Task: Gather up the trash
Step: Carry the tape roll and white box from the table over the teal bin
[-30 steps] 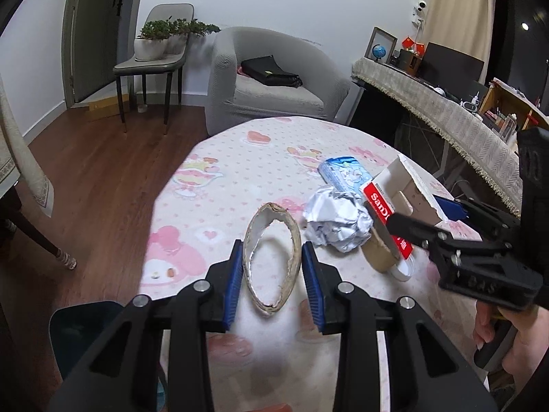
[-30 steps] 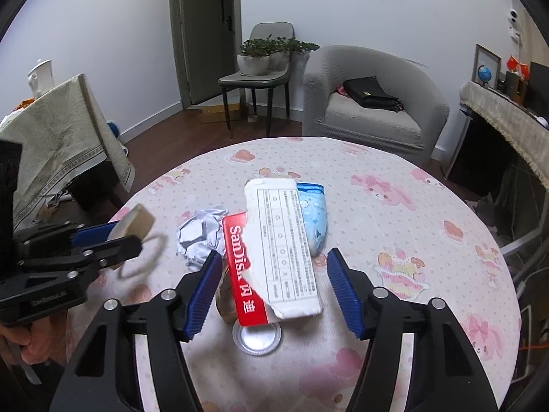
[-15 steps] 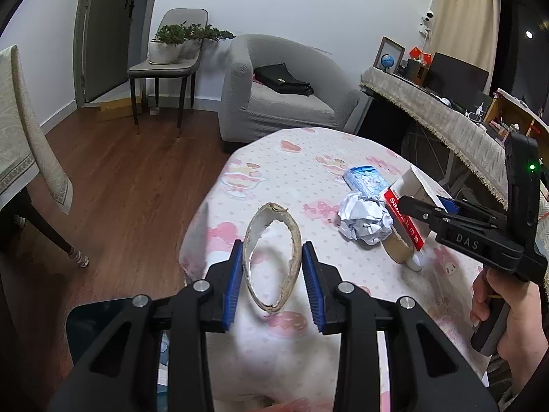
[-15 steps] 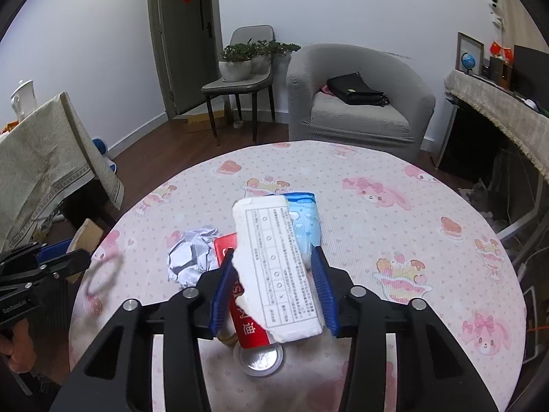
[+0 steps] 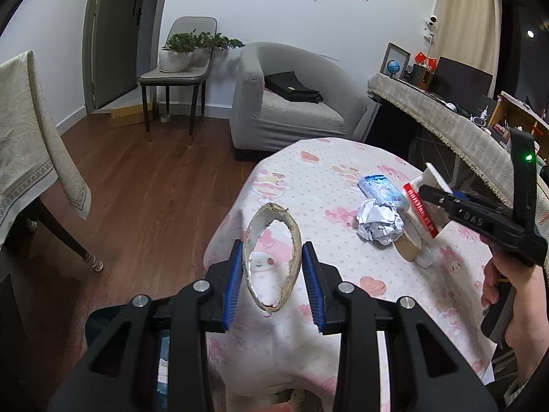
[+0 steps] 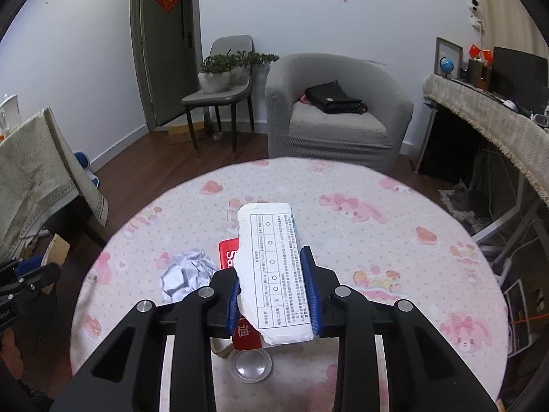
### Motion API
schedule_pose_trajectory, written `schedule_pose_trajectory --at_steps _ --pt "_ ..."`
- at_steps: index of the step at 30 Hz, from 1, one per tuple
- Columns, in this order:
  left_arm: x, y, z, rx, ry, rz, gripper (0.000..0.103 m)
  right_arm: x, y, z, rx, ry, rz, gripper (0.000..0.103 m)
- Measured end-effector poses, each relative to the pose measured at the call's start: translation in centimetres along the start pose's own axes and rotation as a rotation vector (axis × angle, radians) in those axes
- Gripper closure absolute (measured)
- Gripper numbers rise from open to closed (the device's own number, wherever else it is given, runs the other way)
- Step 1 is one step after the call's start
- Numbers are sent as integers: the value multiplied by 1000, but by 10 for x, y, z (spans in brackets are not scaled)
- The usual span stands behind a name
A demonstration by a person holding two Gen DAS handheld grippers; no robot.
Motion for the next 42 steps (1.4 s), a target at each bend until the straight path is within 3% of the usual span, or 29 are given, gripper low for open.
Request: schedule_pose_trajectory --at_steps 10,25,42 --pt "-22 3 19 -7 -47 -18 66 -33 -20 15 6 -42 -63 72" --pt "-45 34 72 -46 -145 17 66 -58 -31 98 -74 -174 -91 72" --pt "-56 81 140 -151 -228 93 66 -68 -14 211 -211 -320 -54 72"
Point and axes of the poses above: each gripper's, at about its wrist camera, not at the fingertips, and x roughly the way its jaws point, z to its left, y to its underside, the point moved 6 cm from there along x, roughly the way its jaws point, and after that the axes turned 10 degrees about y, right-handed, at the moved point
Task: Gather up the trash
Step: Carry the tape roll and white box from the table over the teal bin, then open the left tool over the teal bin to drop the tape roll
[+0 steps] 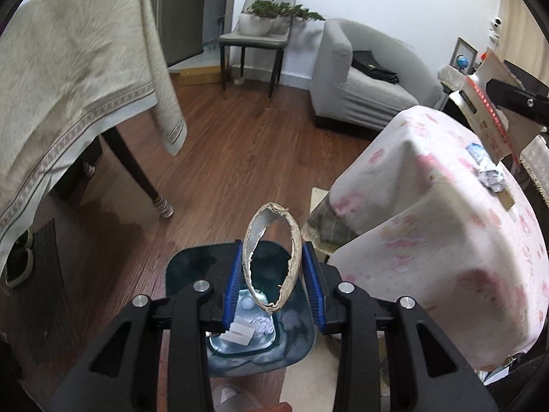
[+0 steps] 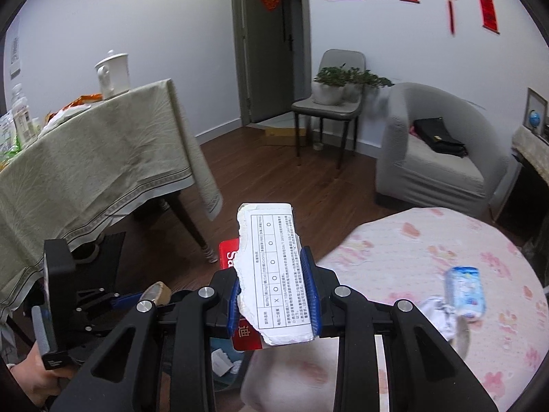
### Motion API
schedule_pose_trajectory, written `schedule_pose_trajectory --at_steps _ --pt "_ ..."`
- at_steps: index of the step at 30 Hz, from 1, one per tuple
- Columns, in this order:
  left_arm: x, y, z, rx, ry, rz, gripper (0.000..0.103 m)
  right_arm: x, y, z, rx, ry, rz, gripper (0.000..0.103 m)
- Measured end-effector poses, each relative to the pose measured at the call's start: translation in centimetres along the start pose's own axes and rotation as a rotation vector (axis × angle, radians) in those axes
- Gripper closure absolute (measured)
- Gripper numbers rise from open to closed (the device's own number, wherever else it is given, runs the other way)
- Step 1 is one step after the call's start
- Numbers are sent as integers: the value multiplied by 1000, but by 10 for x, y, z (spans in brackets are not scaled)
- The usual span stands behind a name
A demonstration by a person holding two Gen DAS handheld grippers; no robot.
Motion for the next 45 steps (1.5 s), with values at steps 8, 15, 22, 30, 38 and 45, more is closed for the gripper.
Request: schedule_pose_trajectory --at_steps 8,15,22,30,38,45 --pt "13 24 34 -60 -30 67 66 17 5 41 -31 -56 43 72" --pt "31 54 62 -106 -66 151 66 38 15 79 -72 -101 97 72" --pt "49 78 84 -143 -97 241 66 60 28 109 -100 -120 159 72" --pt "65 99 94 -141 -111 312 66 76 43 127 -118 -138 221 72" --pt "80 117 100 -154 -118 382 66 83 54 133 -135 -142 255 72" --pt "86 124 101 -158 -112 409 67 88 59 136 -142 -146 277 72"
Point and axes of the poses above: each gripper's, at about its wrist camera, not at the fingertips, and x roughly the way its jaws point, z to its left, y to its underside, the point moved 6 cm from there along x, roughly the way its jaws point, and after that the axes turned 10 degrees about y, right-handed, at the moved point
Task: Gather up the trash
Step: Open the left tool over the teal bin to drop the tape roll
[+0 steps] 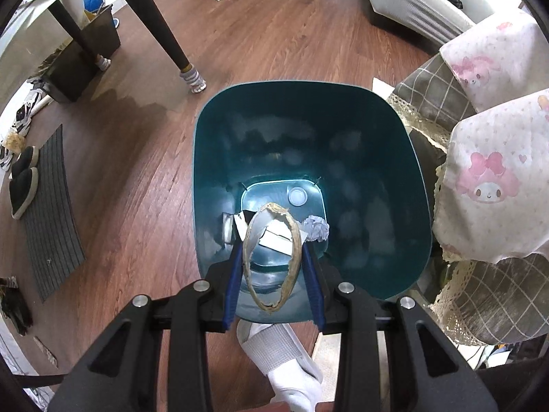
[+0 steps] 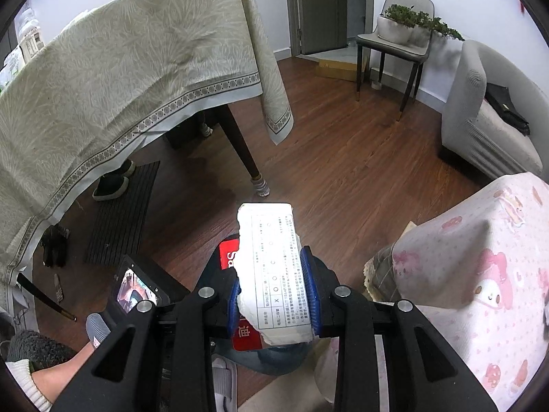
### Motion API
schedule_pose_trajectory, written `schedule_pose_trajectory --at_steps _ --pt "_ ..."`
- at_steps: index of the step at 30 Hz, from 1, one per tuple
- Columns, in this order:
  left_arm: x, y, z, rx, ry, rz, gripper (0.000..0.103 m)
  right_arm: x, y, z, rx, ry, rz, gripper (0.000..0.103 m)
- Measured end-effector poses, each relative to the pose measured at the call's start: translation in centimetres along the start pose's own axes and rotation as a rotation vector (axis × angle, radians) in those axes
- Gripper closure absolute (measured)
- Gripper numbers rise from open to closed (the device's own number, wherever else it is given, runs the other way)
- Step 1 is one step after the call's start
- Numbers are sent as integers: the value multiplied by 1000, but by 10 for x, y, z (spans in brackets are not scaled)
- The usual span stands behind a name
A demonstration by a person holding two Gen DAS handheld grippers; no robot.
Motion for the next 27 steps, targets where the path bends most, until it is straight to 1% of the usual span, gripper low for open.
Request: schedule_pose_trajectory --at_steps 19,22,24,26,27 --pt "9 2 4 -18 -2 27 66 10 3 6 -12 -10 31 72" --pt "9 2 4 -22 1 26 63 12 5 6 -5 -14 39 72" --pt "9 2 4 -23 1 25 53 12 5 5 -5 -14 41 72" --pt "9 2 4 -24 1 24 53 12 5 6 -6 -15 42 72" --pt "9 2 4 -25 -1 24 50 13 5 6 -6 -15 43 72"
Point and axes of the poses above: each gripper's, at about its wrist camera, not at the fingertips, and x roughly the way its jaws point, z to its left, y to its underside, the point moved 6 cm from there along x, roughly the way its jaws point, and after that the axes turned 10 degrees about y, right-handed, at the moved point
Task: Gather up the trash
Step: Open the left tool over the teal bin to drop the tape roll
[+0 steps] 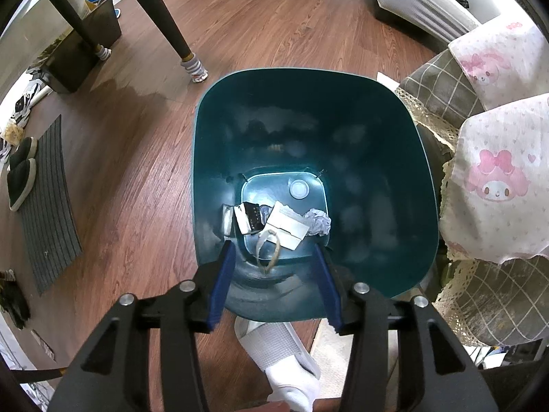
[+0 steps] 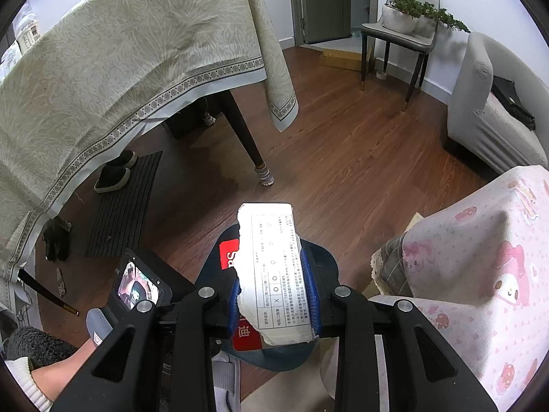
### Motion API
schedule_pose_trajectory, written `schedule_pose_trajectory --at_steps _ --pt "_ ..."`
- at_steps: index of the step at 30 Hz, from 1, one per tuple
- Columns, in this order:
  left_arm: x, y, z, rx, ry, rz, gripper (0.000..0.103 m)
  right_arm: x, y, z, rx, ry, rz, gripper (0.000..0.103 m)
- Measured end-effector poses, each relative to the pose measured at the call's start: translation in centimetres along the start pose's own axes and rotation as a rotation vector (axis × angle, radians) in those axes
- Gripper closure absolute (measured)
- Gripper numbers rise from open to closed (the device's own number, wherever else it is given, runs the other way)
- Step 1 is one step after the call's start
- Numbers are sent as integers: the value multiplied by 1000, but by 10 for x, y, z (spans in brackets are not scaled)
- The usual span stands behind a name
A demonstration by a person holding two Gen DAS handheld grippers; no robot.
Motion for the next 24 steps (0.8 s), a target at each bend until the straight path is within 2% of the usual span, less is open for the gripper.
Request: schedule_pose_trajectory --at_steps 2,8,16,24 --pt "-1 0 1 -5 -3 -2 43 0 0 0 0 0 1 72" --pt "-12 -3 5 -17 -1 -33 38 4 3 0 -2 0 12 72" --pt "-55 -13 12 -32 -7 -152 30 17 8 3 3 -5 40 72" --pt "-115 -25 16 -38 -20 -305 20 50 25 13 2 -10 117 72"
Point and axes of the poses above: each gripper's, at about its wrist camera, not at the fingertips, and x roughly the way its jaws point, z to its left, y to its underside, the point moved 6 cm from there along x, roughly the way its jaws point, and after that the axes turned 10 degrees about y, right-handed, at the moved point
